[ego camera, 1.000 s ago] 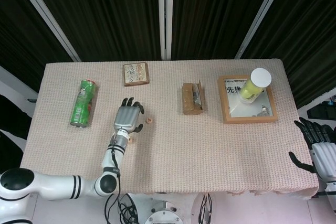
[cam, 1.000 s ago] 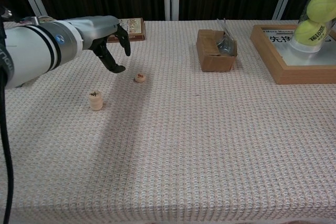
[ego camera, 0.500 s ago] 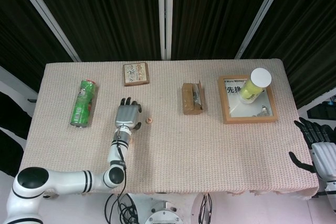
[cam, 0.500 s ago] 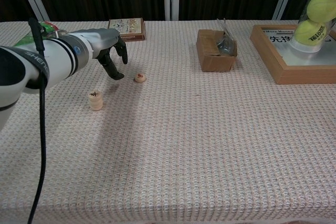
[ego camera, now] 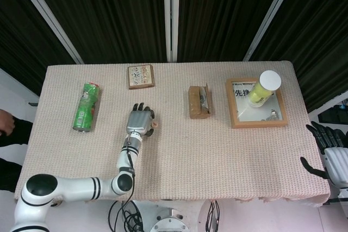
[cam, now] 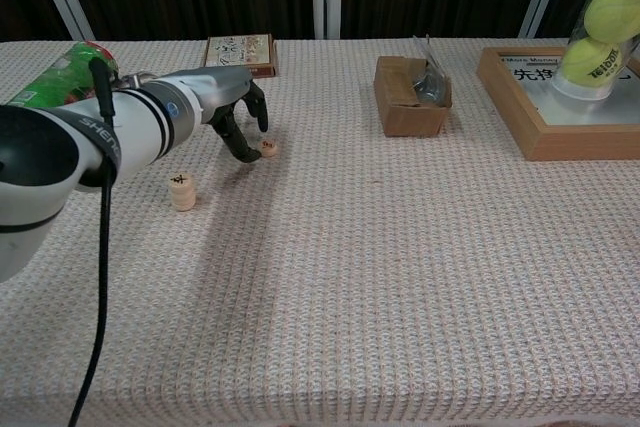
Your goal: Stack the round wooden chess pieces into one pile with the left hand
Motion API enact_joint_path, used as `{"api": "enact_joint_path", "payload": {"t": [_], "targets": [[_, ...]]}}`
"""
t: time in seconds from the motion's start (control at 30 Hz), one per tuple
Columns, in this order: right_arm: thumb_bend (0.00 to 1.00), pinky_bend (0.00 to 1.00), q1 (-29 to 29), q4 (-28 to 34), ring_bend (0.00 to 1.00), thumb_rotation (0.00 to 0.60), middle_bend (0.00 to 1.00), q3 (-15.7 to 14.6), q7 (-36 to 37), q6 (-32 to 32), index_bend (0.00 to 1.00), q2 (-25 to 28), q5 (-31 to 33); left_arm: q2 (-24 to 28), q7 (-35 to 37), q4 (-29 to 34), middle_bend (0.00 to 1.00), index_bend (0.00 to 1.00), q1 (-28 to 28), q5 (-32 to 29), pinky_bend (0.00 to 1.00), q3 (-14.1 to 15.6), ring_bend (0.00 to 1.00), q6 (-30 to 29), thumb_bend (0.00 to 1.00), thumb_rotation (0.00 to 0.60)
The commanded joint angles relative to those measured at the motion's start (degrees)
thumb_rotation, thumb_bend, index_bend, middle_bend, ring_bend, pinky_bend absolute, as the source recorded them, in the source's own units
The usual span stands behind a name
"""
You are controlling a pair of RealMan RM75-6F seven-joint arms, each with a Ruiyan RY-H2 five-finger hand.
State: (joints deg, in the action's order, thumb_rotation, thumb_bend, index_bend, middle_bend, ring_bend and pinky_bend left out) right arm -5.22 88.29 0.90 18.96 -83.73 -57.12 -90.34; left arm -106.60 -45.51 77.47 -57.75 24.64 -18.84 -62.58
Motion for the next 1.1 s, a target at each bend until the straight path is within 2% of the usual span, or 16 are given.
{"api": "enact_joint_path", "payload": {"t": [0.03, 0.77, 1.1], "targets": [[0.28, 0.0, 0.1, -0.1, 0.0, 0.6, 0.0, 0.0, 0.4, -0.2, 0.0, 0.1, 0.0, -1.2, 0.8, -2.0, 0.18, 0.36, -0.1, 1.4, 0.0, 0.4, 0.0, 0.1, 0.29, 0.6], [0.28, 0.0, 0.2, -0.6, 0.0, 0.6, 0.0, 0.1, 2.1, -0.3, 0.0, 0.5, 0.0, -3.9, 1.6, -6.6, 0.19, 0.46, 0.4, 2.2, 0.0, -0.2, 0.0, 1.3, 0.29, 0.6], [0.28, 0.0, 0.1, -0.6, 0.0, 0.6, 0.0, 0.1, 1.7, 0.0, 0.0, 0.4, 0.2, -3.9, 2.0, -6.3, 0.2, 0.5, 1.0, 3.3, 0.0, -0.4, 0.0, 1.2, 0.29, 0.6]]}}
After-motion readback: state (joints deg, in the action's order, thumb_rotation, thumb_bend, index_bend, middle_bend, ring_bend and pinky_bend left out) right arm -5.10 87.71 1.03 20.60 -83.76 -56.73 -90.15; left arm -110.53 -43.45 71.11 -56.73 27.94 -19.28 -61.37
